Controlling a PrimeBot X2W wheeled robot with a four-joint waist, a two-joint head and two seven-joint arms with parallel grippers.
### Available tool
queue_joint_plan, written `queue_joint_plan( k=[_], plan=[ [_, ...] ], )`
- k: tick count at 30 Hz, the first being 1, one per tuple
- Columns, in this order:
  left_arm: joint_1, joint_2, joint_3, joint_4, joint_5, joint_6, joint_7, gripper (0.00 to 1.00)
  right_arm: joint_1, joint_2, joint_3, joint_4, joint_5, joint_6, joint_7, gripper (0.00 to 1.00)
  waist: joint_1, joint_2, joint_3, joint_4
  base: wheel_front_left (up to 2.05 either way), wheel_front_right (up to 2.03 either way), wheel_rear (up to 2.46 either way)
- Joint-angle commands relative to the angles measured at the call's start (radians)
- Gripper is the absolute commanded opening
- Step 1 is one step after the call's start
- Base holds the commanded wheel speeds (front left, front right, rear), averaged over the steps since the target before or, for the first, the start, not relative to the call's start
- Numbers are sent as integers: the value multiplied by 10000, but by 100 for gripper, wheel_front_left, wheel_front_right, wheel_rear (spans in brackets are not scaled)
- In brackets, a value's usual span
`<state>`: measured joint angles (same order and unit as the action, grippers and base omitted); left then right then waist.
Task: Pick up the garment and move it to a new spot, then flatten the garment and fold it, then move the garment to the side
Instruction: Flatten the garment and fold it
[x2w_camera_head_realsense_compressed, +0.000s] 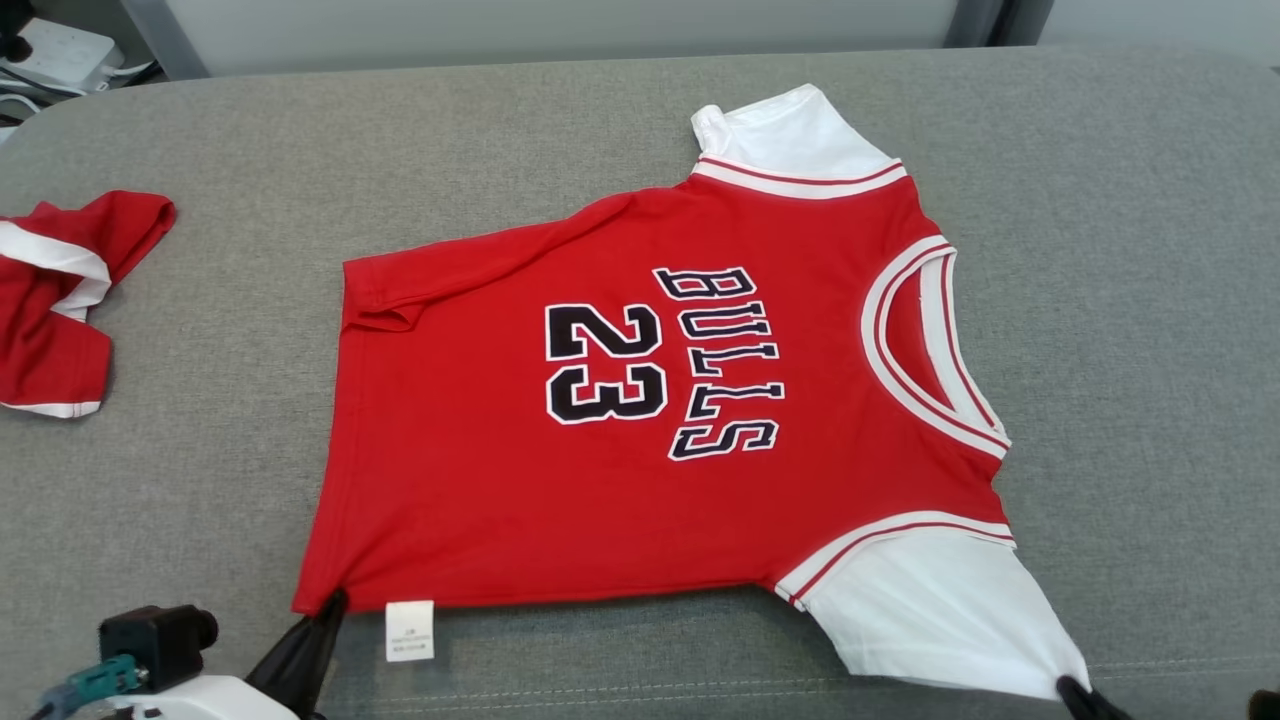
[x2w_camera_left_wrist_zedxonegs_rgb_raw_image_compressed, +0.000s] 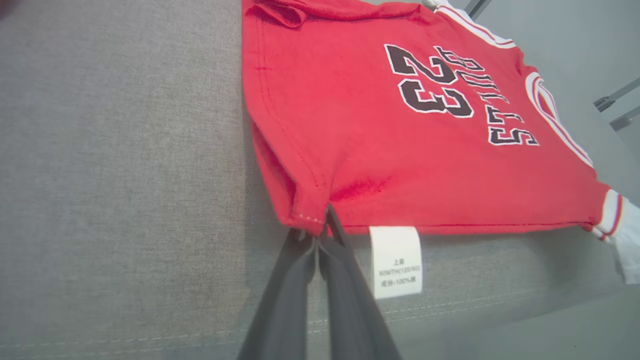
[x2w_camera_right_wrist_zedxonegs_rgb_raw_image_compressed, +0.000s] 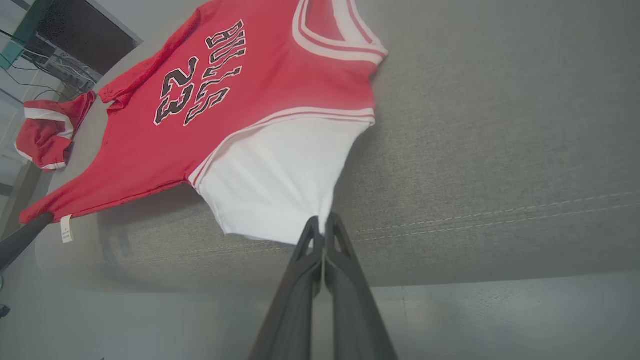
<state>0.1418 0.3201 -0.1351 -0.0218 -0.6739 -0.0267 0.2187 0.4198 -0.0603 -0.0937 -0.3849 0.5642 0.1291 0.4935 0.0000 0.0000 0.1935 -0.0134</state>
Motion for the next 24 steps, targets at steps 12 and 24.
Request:
queue_joint_plan(
  k=[12, 24],
  plan=[
    [-1279, 791, 587, -1132, -333, 261, 1042, 0, -2908, -485, 565, -406, 217, 16, 1174, 0, 0, 0, 514, -189, 0, 0, 0],
    [-3824, 546, 592, 822, -860, -166, 997, 0, -7600, -1299, 1542, 3460, 772, 16, 802, 0, 0, 0, 1239, -51, 0, 0, 0]
  ],
)
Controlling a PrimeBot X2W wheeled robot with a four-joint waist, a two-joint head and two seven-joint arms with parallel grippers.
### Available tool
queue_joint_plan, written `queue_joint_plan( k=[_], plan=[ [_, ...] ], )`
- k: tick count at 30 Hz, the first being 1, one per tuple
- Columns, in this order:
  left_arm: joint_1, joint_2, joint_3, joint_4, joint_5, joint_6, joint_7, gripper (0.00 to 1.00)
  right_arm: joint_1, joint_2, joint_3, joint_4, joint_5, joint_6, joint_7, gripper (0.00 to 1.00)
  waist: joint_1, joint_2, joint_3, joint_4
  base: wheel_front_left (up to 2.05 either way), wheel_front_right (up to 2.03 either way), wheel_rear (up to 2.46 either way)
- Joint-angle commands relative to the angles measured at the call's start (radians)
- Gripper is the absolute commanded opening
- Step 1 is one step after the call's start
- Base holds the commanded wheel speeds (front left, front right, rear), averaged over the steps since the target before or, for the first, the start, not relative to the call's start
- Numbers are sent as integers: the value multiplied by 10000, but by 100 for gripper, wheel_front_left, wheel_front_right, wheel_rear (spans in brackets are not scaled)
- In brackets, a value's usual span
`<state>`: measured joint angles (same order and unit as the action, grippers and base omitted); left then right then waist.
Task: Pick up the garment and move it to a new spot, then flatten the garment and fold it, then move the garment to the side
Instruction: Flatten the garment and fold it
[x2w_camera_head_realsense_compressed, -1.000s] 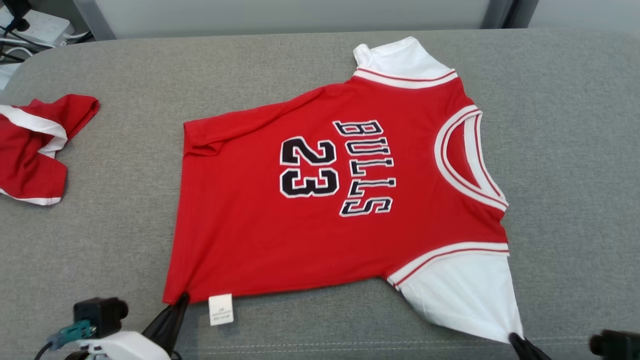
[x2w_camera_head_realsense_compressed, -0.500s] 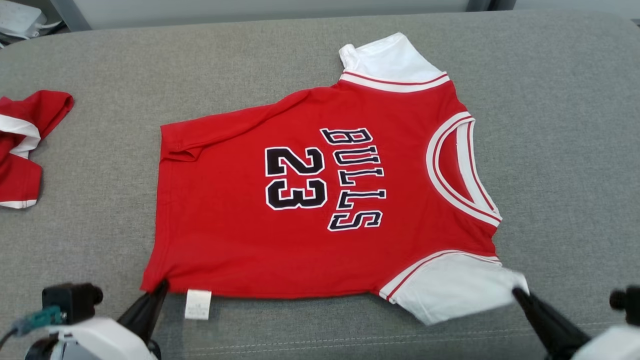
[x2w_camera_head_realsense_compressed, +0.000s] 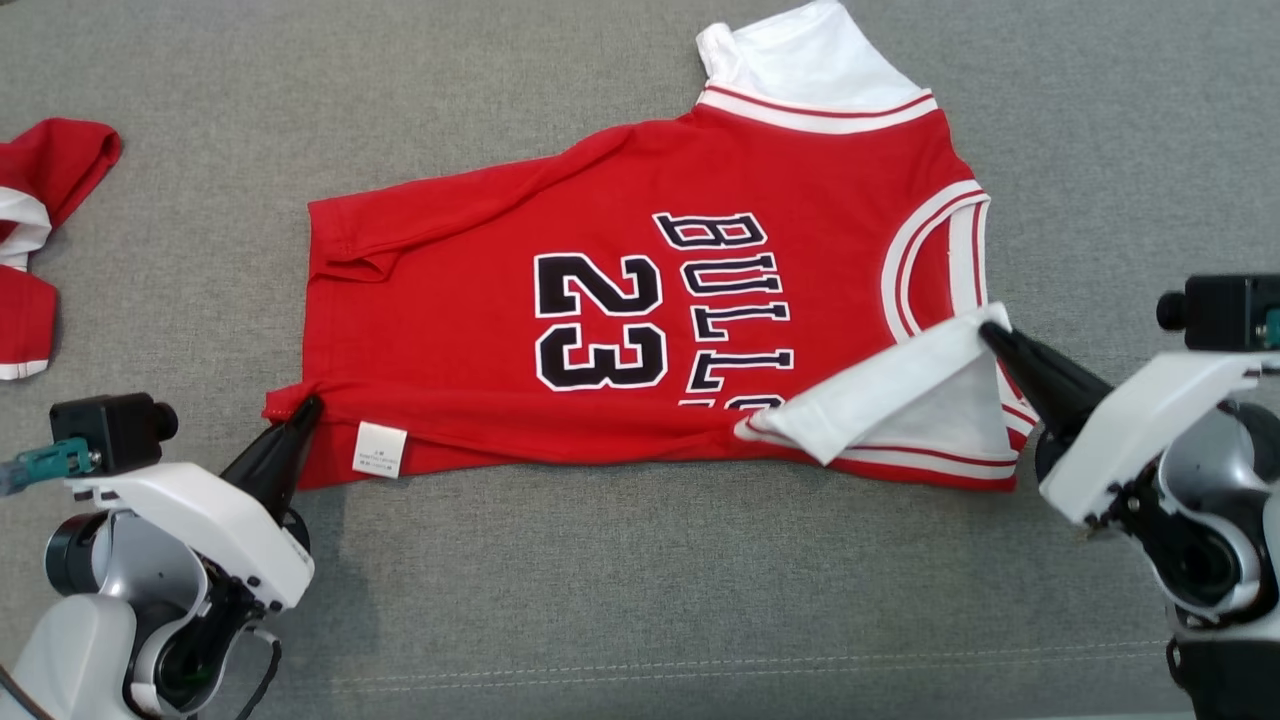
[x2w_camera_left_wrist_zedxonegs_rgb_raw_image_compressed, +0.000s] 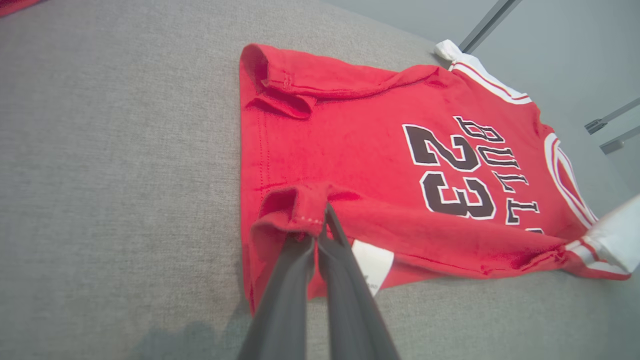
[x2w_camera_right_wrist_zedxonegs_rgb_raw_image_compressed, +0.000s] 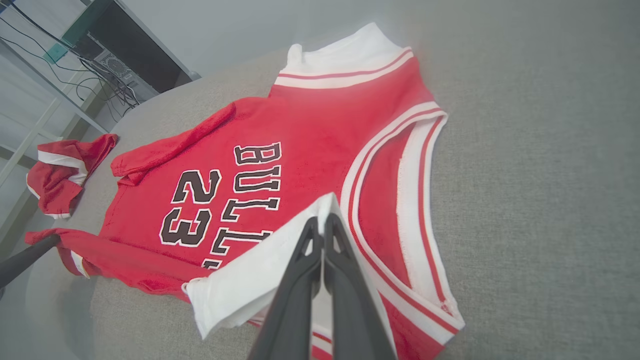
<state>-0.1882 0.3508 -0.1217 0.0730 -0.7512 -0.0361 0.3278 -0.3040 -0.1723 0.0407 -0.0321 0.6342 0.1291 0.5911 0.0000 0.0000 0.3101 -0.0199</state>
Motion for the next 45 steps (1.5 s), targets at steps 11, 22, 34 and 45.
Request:
queue_joint_plan(
  k=[11, 22, 34, 45],
  plan=[
    [-1931, -146, 391, 1677, -653, -640, -739, 100, -2727, -125, 592, 2921, 622, 16, -1927, 100, 0, 0, 558, 179, 0, 0, 0],
    [-1554, -263, 16, 2123, 175, -598, -2413, 100, -1660, -716, 1502, 2806, 384, 16, -4490, 100, 0, 0, 615, 264, 0, 0, 0],
    [37, -187, 14, 1645, 870, 491, -2906, 100, 912, 14, 492, 1776, -2607, 16, -6608, 100, 0, 0, -48, 94, 0, 0, 0],
    [157, -286, -113, 2063, 351, 335, -2272, 100, 1006, 553, 157, 2461, -3835, 16, -6334, 100, 0, 0, -363, -49, 0, 0, 0]
  ],
)
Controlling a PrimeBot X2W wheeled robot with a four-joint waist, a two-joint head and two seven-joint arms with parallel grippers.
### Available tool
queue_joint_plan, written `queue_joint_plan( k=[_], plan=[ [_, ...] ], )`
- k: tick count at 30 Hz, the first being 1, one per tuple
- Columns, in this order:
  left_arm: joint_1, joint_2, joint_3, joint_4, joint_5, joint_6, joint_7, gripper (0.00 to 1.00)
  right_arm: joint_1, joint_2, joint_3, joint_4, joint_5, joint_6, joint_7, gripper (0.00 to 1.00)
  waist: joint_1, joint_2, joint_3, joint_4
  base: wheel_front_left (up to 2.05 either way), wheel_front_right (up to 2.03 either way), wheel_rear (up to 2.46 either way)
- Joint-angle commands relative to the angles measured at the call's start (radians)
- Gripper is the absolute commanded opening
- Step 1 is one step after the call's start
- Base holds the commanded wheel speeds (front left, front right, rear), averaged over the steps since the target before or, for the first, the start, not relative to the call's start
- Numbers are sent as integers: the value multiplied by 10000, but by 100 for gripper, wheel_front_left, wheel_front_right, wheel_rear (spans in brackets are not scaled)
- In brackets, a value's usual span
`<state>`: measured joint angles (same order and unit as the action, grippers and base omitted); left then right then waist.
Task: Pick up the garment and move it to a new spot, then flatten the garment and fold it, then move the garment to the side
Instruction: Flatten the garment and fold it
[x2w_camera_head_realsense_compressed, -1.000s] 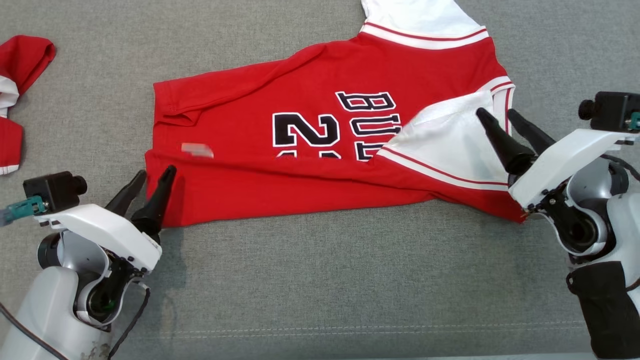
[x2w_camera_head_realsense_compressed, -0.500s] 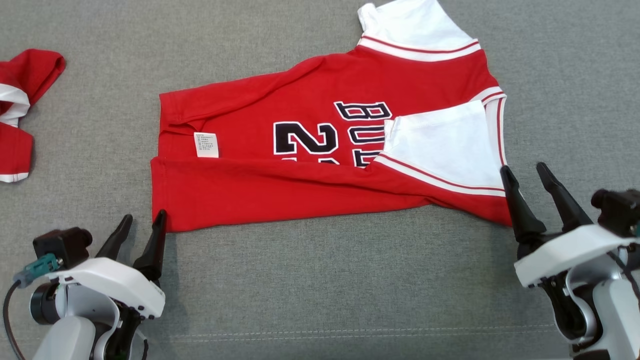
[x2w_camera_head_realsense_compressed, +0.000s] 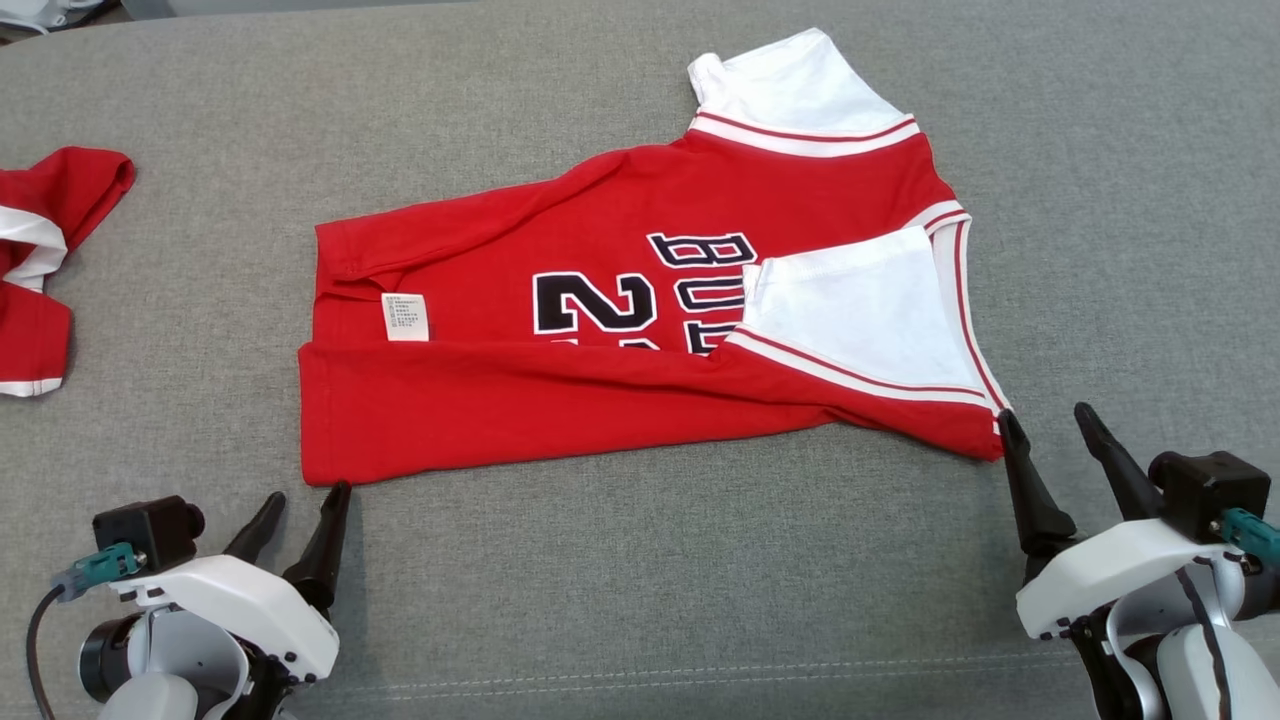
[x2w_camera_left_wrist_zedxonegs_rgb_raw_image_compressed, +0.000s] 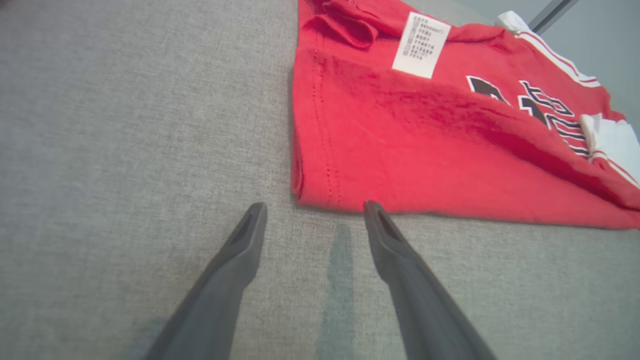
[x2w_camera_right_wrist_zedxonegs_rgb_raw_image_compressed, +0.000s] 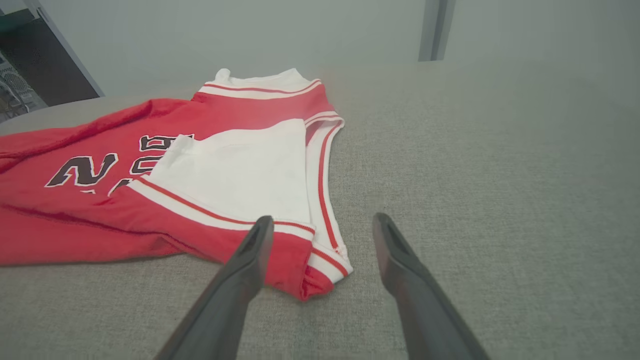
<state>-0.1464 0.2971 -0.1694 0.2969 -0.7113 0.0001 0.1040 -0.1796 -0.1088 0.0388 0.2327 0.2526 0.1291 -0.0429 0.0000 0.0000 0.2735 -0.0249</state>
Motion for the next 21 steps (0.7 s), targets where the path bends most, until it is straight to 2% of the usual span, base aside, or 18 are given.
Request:
queue_joint_plan(
  k=[1, 12, 21],
  plan=[
    [-261, 251, 364, -177, -48, -28, -34, 100, -238, -81, 176, -187, -19, 16, 5, 100, 0, 0, 3, 1, 0, 0, 0],
    [-924, 58, 221, 591, -496, -598, 40, 100, -1169, -178, 582, 1289, 136, 16, 275, 100, 0, 0, 152, 52, 0, 0, 0],
    [-1296, 24, 162, 1038, -754, -877, -33, 100, -1523, -223, 696, 2011, 179, 16, 427, 100, 0, 0, 343, 95, 0, 0, 0]
  ],
)
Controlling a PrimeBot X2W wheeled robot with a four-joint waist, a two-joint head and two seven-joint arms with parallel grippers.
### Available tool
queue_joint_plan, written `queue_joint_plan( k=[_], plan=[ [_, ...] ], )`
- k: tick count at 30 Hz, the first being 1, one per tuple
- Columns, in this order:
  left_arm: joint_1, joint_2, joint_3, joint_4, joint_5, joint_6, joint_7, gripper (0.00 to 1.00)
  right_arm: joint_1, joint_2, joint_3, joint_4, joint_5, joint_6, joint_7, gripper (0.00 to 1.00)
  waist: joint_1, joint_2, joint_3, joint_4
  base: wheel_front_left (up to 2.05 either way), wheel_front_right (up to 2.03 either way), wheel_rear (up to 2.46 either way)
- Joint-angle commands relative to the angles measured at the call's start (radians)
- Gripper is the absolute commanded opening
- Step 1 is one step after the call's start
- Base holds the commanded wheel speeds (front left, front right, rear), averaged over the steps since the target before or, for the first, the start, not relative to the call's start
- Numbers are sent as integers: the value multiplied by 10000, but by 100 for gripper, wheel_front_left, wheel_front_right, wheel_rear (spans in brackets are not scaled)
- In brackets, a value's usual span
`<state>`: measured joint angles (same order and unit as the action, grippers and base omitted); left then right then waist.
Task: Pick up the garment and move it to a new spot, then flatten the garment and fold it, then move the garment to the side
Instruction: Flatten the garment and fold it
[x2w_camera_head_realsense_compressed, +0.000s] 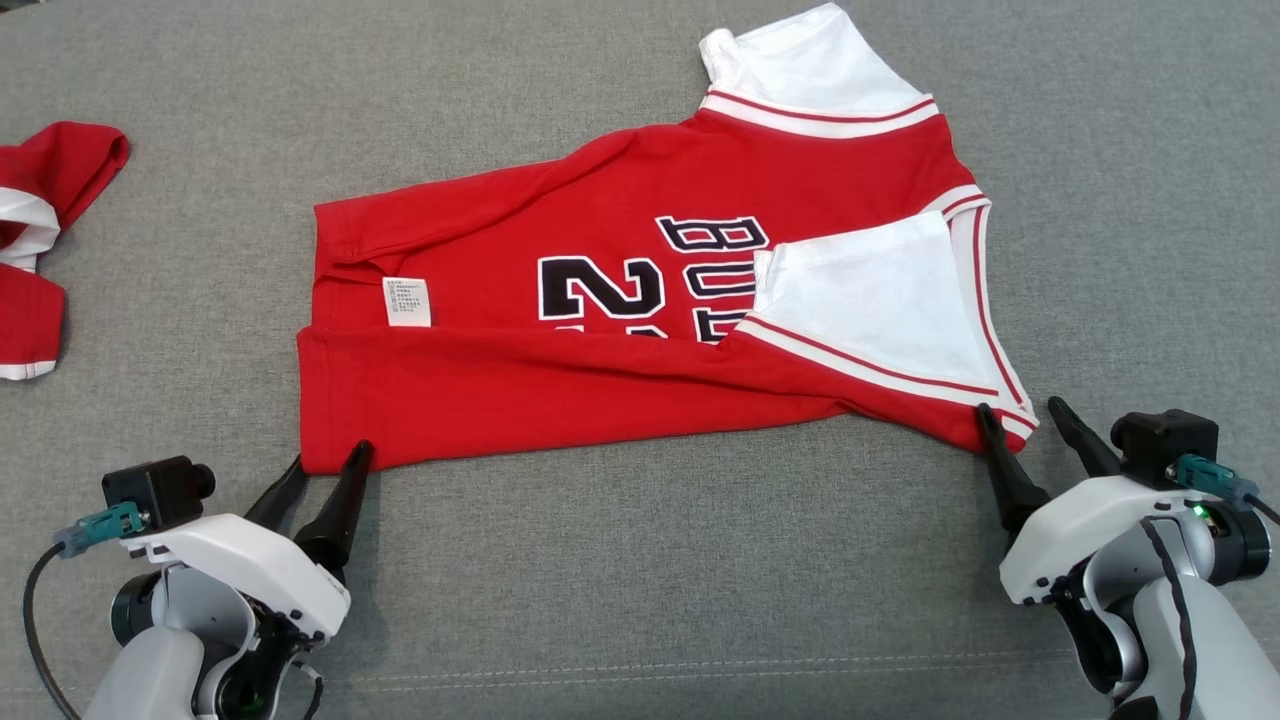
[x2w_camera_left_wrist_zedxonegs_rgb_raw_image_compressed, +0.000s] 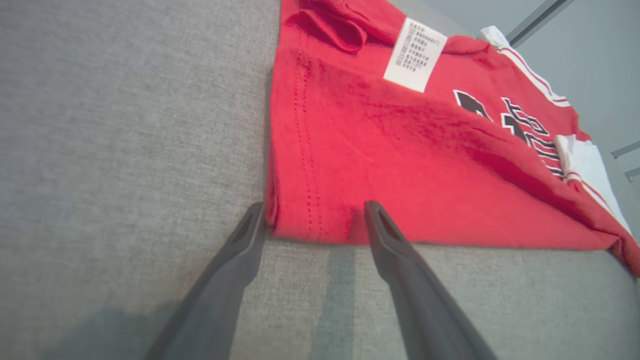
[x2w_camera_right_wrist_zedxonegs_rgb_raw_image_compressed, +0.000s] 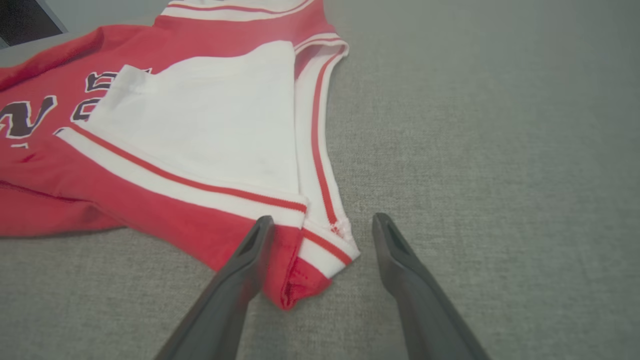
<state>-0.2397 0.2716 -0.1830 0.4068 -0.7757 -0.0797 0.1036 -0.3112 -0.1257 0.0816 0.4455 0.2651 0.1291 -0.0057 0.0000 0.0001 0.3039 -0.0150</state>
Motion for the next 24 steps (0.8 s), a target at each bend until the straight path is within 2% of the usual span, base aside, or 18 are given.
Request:
queue_joint_plan(
  k=[1, 5, 6, 7, 8, 9, 16, 23, 24],
  plan=[
    [-417, 277, 297, -19, -154, -113, -37, 100, -255, -51, 285, -64, 54, 16, 84, 100, 0, -1, 89, -9, 0, 0, 0],
    [-615, 303, 222, 135, -287, -234, 6, 100, -440, 7, 355, 202, 102, 16, 325, 100, 0, -1, 217, -27, 0, 0, 0],
    [-653, 322, 193, 180, -310, -254, 50, 33, -489, 38, 388, 297, 157, 16, 460, 100, 0, -1, 241, -38, 0, 0, 0],
    [-682, 329, 156, 213, -367, -283, 118, 0, -536, 62, 425, 397, 216, 16, 622, 64, 0, -1, 259, -46, 0, 0, 0],
    [-689, 340, 126, 233, -424, -307, 181, 0, -584, 71, 445, 457, 255, 16, 713, 39, 0, -1, 269, -49, 0, 0, 0],
    [-680, 369, 90, 243, -463, -326, 252, 0, -616, 86, 440, 497, 326, 16, 782, 2, 0, -1, 274, -46, 0, 0, 0],
    [-355, 614, -39, -384, -910, -434, 629, 0, -372, -133, 265, 5, 1020, 16, 1280, 0, 0, -1, 209, 112, 0, 0, 0],
    [353, 1232, 109, -1582, -1025, -358, 988, 0, 768, -490, -292, -2246, 1623, 16, 2032, 0, 0, -1, 73, 201, 0, 0, 0],
    [353, 1232, 109, -1582, -1025, -358, 988, 0, 768, -490, -292, -2246, 1623, 16, 2032, 0, 0, -1, 73, 201, 0, 0, 0]
  ],
)
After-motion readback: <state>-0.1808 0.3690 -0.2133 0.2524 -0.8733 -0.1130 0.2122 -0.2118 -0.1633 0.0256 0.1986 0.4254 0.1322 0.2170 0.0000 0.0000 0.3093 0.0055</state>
